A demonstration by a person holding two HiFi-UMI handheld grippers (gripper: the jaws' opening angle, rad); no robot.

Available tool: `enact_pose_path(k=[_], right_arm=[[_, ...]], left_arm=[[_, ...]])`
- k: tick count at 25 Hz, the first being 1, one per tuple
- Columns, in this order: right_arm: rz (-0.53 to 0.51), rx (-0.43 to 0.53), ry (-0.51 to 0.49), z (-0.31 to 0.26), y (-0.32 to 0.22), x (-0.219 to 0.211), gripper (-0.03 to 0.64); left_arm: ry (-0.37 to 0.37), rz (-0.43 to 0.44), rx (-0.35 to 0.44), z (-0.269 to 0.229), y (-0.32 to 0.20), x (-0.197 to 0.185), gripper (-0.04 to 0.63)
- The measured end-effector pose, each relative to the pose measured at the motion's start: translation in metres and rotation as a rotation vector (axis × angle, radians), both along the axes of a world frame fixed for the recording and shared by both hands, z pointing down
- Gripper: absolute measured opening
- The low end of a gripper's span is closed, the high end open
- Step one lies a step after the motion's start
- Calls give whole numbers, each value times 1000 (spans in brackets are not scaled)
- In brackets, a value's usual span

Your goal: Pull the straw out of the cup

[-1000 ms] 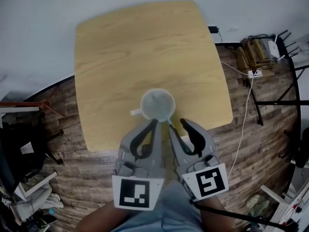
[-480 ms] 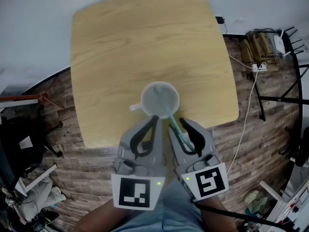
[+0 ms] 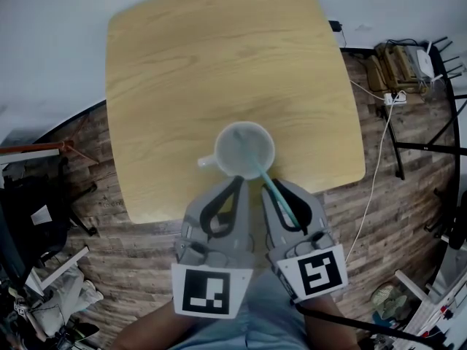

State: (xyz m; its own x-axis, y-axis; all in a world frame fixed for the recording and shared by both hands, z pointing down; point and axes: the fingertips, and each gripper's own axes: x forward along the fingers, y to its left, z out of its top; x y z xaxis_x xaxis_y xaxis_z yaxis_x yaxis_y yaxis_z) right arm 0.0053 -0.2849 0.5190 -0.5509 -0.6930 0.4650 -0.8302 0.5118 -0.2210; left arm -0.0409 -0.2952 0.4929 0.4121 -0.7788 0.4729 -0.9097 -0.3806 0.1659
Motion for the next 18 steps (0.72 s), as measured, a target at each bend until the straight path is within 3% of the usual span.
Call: enact_pose_path(k=[18], right_arm=[[22,67,4,-23,1,3,37]], left_arm=[[-9,25,54,-21,6,1,18]])
